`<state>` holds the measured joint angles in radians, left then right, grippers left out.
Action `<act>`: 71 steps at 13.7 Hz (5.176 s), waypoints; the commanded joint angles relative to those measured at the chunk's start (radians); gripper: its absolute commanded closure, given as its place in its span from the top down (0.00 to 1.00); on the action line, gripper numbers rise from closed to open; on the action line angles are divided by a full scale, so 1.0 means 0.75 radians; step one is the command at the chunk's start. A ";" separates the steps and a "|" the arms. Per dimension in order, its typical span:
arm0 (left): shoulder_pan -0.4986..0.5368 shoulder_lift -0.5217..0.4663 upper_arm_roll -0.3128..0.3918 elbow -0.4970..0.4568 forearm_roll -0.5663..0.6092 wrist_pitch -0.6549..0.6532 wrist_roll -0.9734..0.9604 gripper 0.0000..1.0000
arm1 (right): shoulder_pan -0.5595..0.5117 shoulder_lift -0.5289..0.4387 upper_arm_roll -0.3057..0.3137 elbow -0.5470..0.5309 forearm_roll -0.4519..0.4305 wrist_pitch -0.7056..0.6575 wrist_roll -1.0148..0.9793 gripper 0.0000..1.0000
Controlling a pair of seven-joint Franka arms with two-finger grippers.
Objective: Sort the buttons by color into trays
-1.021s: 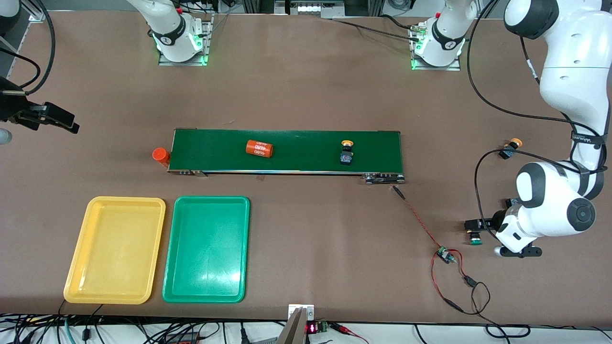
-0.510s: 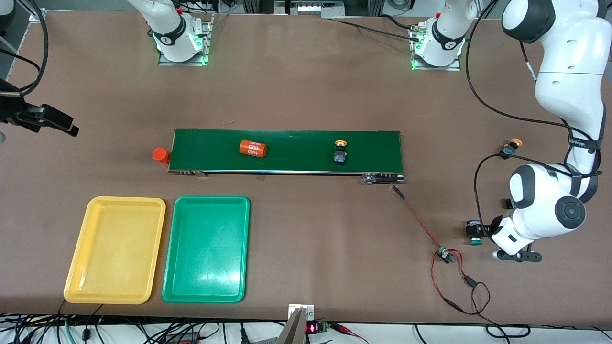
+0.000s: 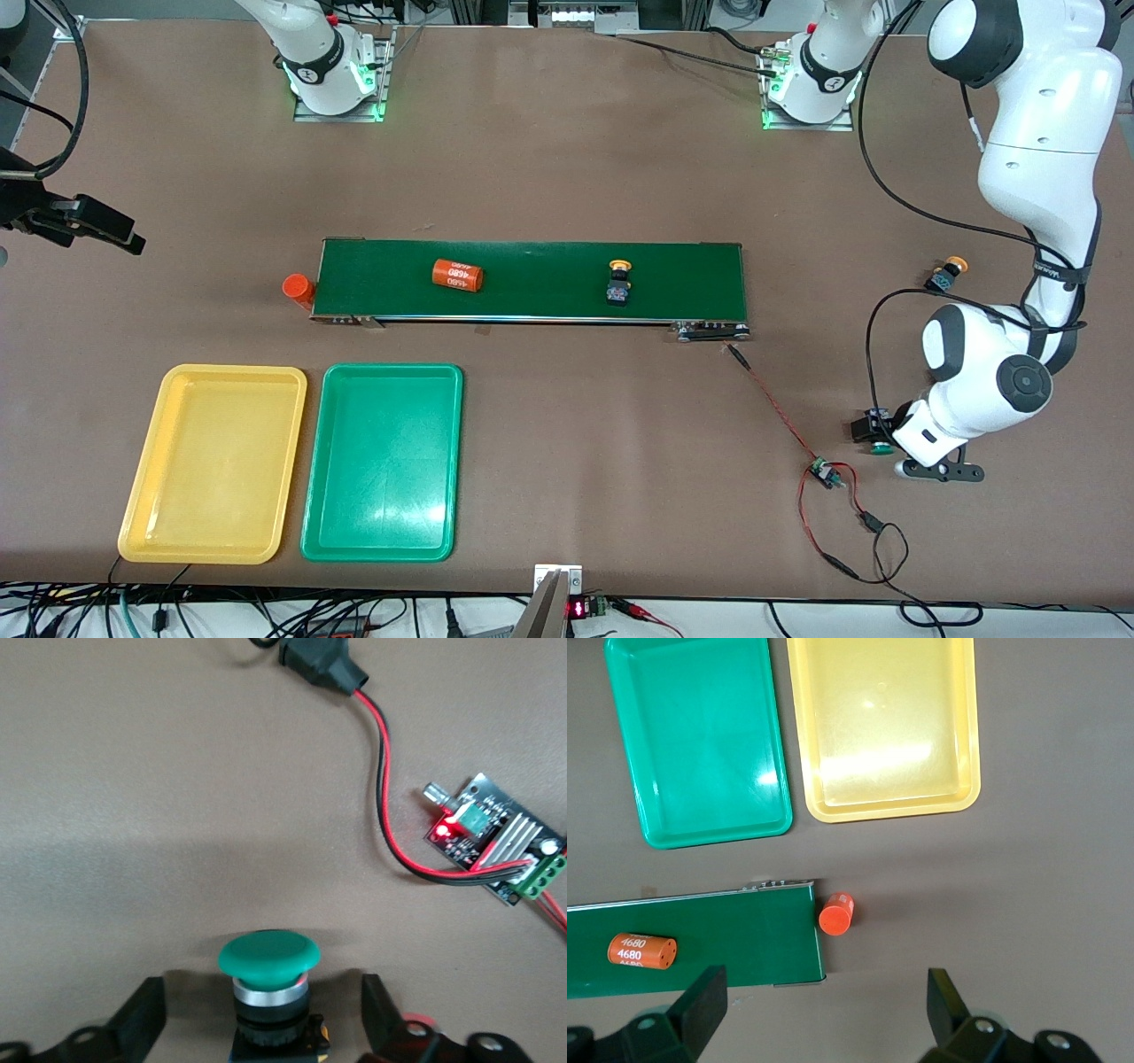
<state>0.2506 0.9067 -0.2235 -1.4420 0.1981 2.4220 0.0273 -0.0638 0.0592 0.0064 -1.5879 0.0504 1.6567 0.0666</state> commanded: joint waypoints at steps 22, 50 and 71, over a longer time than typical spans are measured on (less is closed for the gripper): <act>-0.446 -0.726 -0.035 -0.595 -0.092 -0.593 -0.398 0.00 | 0.003 0.048 0.010 0.002 -0.004 -0.047 0.030 1.00; -0.612 -0.745 -0.062 -0.845 -0.379 -0.033 -0.445 1.00 | 0.042 -0.322 0.018 -0.447 0.021 0.012 -0.052 1.00; 0.226 -0.534 -0.050 -0.612 -0.377 -0.321 0.455 1.00 | 0.189 0.025 0.468 -0.687 0.017 0.624 0.637 1.00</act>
<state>0.3691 0.4946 -0.2470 -1.9263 -0.0788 2.1985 0.2515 0.0429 0.0661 0.3572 -2.1007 0.1030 2.0952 0.5192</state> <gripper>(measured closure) 0.000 0.000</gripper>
